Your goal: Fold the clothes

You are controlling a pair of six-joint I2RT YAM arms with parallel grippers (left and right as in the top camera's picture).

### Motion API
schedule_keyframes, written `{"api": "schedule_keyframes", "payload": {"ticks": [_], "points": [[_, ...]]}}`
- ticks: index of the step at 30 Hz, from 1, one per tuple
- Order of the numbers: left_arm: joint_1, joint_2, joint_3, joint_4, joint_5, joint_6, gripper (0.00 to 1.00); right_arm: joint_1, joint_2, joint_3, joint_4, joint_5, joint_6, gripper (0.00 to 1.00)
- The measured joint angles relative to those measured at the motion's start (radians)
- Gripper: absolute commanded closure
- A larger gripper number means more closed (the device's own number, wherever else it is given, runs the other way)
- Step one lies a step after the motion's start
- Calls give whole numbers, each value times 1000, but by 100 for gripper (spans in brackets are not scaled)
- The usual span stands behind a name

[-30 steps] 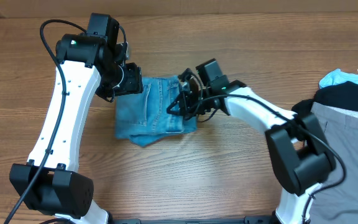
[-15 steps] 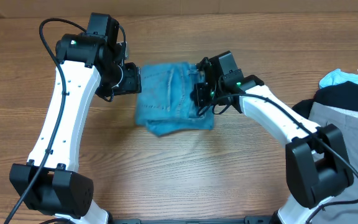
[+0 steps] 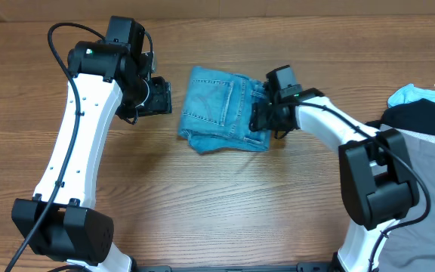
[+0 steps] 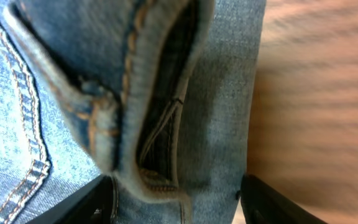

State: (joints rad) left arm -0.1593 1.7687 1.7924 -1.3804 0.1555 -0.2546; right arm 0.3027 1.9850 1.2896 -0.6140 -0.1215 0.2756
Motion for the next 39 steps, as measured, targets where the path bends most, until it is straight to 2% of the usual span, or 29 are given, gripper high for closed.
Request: {"api": "schedule_keyframes", "payload": {"ticks": [2, 4, 6, 8, 10, 13, 15, 18, 23, 26, 30, 33, 36, 37, 39], "points": [[0, 0, 0, 0, 0, 0, 32, -25, -21, 0, -50, -13, -7, 39], [0, 0, 0, 0, 0, 1, 28, -55, -61, 0, -88, -46, -17, 48], [0, 0, 0, 0, 0, 0, 26, -78, -108, 0, -93, -107, -33, 65], [0, 0, 0, 1, 0, 0, 28, -89, -148, 0, -94, -179, -41, 81], [0, 0, 0, 5, 0, 0, 39, -89, -185, 3, -93, -265, -58, 94], [0, 0, -5, 18, 0, -1, 63, -76, -203, 7, -94, -342, -68, 96], [0, -3, -29, 44, 5, 1, 73, -66, -200, 7, -96, -343, -55, 96], [-4, -13, -117, 133, 29, 4, 73, -63, -196, 4, -97, -296, -22, 96], [-33, -16, -355, 370, 137, 3, 70, -80, -179, -38, -103, -169, 47, 96], [-60, -16, -499, 548, 193, 2, 77, -93, -161, -72, -70, -154, 56, 96], [-96, -16, -656, 732, 203, 3, 79, -93, -141, -108, -45, -162, 61, 96], [-115, -16, -737, 805, 157, 3, 76, -90, -134, -134, -17, -167, 64, 96], [-119, -16, -786, 843, 93, 0, 81, -90, -132, -149, -13, -163, 66, 96], [-119, -16, -793, 839, 77, 0, 80, -90, -132, -149, -25, -156, 64, 96], [-111, -16, -798, 801, 49, -1, 68, -97, -132, -147, -99, -132, 45, 91]]}}
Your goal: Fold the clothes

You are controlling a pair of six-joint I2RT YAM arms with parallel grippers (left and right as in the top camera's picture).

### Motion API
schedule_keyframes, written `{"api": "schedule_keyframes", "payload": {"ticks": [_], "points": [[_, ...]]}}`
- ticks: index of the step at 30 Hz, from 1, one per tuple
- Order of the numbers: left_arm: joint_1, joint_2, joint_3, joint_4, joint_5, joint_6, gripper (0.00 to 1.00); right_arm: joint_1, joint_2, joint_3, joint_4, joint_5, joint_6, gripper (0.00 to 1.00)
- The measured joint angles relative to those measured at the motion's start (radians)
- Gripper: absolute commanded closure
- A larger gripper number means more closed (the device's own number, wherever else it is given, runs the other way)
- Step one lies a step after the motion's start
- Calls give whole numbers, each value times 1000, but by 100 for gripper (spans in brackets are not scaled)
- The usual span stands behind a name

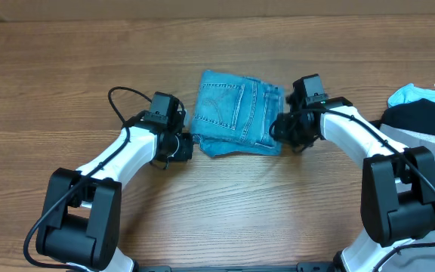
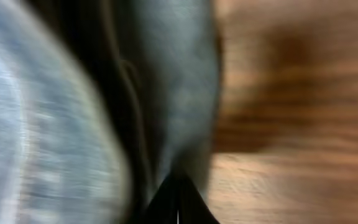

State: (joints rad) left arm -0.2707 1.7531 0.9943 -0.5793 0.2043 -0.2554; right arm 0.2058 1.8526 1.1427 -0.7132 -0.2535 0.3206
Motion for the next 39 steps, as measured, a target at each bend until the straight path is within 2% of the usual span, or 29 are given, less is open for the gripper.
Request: {"api": "schedule_keyframes", "payload": {"ticks": [1, 2, 4, 7, 10, 14, 17, 24, 26, 28, 31, 32, 33, 34, 39], "points": [[6, 0, 4, -21, -1, -1, 62, -5, 0, 8, -40, 7, -11, 86], [15, 0, 14, -63, 7, -2, 52, -13, 0, 23, -96, 9, -24, 74], [55, -10, 58, -121, 58, 4, 40, -41, -2, 84, -182, 5, -68, 60], [92, -34, 134, -125, 133, 16, 21, -55, -31, 146, -221, -20, -112, 51], [121, -64, 205, -65, 187, 19, 7, -55, -97, 173, -222, -58, -132, 49], [143, -62, 230, 63, 252, 19, 3, -54, -199, 186, -224, -132, -150, 48], [149, 17, 231, 154, 322, 17, 3, -54, -237, 186, -233, -184, -157, 48], [151, 312, 232, 343, 556, -34, 15, -54, -277, 186, -251, -274, -164, 48], [154, 343, 250, 373, 614, -47, 20, -54, -280, 186, -257, -283, -164, 48], [152, 362, 259, 384, 639, -59, 33, -54, -281, 186, -264, -289, -164, 47], [138, 380, 262, 386, 660, -74, 62, -54, -281, 186, -267, -292, -164, 47], [132, 385, 262, 386, 659, -80, 73, -54, -281, 186, -267, -293, -164, 47], [127, 386, 262, 387, 658, -87, 88, -54, -281, 186, -267, -293, -164, 47], [126, 386, 262, 390, 659, -88, 96, -54, -281, 186, -267, -293, -164, 48], [129, 386, 266, 415, 676, -86, 96, -54, -281, 186, -269, -293, -164, 47]]}}
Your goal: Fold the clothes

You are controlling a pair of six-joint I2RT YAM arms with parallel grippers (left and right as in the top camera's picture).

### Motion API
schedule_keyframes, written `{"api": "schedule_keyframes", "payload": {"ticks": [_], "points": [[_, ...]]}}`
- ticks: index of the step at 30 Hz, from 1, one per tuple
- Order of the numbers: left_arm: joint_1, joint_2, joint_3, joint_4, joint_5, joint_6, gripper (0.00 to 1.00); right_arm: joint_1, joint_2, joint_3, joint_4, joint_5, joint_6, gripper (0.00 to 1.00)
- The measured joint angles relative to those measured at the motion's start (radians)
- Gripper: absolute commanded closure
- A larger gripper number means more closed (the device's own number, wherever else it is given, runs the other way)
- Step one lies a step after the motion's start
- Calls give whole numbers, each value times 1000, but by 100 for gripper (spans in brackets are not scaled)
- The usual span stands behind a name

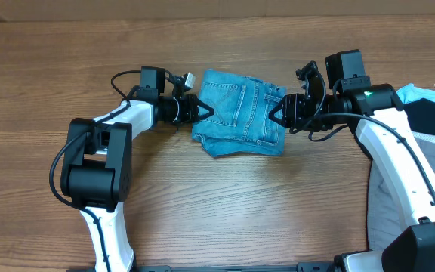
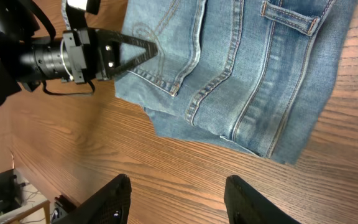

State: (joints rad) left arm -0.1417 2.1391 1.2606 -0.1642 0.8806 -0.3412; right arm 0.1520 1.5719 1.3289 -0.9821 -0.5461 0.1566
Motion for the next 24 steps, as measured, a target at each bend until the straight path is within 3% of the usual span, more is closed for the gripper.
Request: {"api": "schedule_keyframes", "payload": {"ticks": [5, 8, 10, 16, 17, 20, 21, 22, 24], "points": [[73, 0, 102, -37, 29, 0, 96, 0, 0, 0, -7, 0, 0, 48], [179, 0, 205, -53, 29, 0, 96, 0, 0, 0, -10, 0, 0, 48], [271, 0, 261, -45, 22, 1, 91, 0, 0, 0, -13, 0, 0, 48], [525, 0, 300, -106, -151, 28, 93, 0, 0, 0, -23, 0, 1, 48], [566, 0, 300, -145, -185, 38, 90, 0, 0, 0, -31, 0, 1, 48], [650, 0, 300, -223, -234, 72, 41, 0, 0, 0, -35, 0, 1, 48], [672, 0, 300, -247, -246, 82, 15, 0, 0, 0, -35, 0, 1, 48], [699, 0, 300, -282, -260, 87, 8, 0, 0, 0, -33, 0, 1, 48], [736, 0, 301, -364, -273, 115, 7, 0, 0, 0, -29, 0, 2, 48]]}}
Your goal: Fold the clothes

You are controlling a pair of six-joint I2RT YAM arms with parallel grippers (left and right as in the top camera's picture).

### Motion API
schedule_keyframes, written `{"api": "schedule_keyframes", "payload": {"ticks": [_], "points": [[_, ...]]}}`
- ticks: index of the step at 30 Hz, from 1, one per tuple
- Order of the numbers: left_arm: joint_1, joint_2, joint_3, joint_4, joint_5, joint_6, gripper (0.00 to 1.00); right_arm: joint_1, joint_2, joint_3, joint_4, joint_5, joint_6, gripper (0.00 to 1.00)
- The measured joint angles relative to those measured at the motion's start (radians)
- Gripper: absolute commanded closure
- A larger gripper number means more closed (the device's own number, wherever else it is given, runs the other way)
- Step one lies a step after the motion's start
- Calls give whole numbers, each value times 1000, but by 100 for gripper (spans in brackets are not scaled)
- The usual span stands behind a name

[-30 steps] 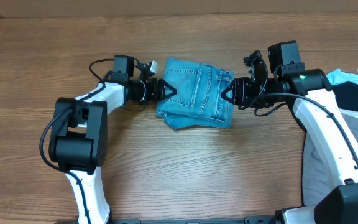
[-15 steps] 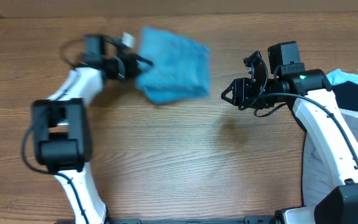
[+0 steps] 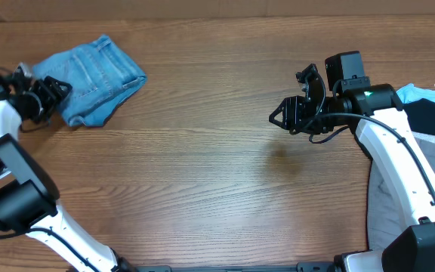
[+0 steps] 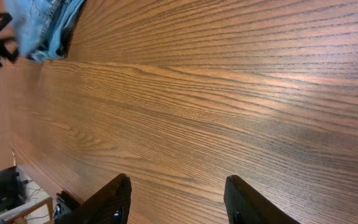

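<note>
The folded blue jeans (image 3: 93,75) lie at the table's far left back corner, and also show in the right wrist view as the jeans (image 4: 45,22) at top left. My left gripper (image 3: 53,96) is at their left edge and appears shut on the denim. My right gripper (image 3: 276,119) hangs over bare wood at centre right, well away from the jeans. In its own view the right gripper (image 4: 178,182) is open, with only tabletop between its dark fingers (image 4: 120,196).
A pile of other clothes (image 3: 421,121), light blue, black and grey, lies at the right edge beside the right arm. The wooden table (image 3: 202,174) runs between the two arms.
The jeans, then in the middle of the table between both grippers, now lie at the far left back with my left gripper. The right arm has not moved and stays open.
First my right gripper was open around the jeans' right edge, with the left arm beside them. Then both grippers were at the jeans' edges. Then the right one stood open and clear while the left held the left edge. Now the jeans are at the far left.
</note>
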State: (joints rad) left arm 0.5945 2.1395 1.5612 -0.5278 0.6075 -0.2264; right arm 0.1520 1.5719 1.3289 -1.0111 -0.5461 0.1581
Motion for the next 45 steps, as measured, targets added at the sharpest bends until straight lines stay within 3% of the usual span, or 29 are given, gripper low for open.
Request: {"api": "schedule_keyframes", "payload": {"ticks": [3, 5, 6, 8, 12, 20, 28, 39, 45], "points": [[51, -1, 1, -96, -4, 33, 6, 0, 0, 0, 1, 0, 0, 48], [87, -1, 1, -131, -4, 51, 16, 0, 0, 0, 1, 0, 0, 47], [105, -1, 1, -143, 2, 60, 44, 0, 0, 0, 1, 0, -1, 48], [159, -1, 1, -165, 51, 95, 73, 0, 0, 0, 1, 0, -1, 47], [183, -2, 2, -237, 127, 159, 95, 0, 0, 0, 1, 0, 0, 47], [-10, -4, 3, -377, 26, 230, 96, 0, 0, 0, 6, 0, 6, 47], [-190, -13, -6, -306, -297, 154, 96, 0, 0, 0, 18, 0, 29, 46], [-211, -15, -16, -283, -324, 124, 96, 0, 0, 0, 33, 0, 48, 46], [-355, -15, -46, -159, -324, 74, 92, 0, 0, 0, 30, 0, 50, 46]]}}
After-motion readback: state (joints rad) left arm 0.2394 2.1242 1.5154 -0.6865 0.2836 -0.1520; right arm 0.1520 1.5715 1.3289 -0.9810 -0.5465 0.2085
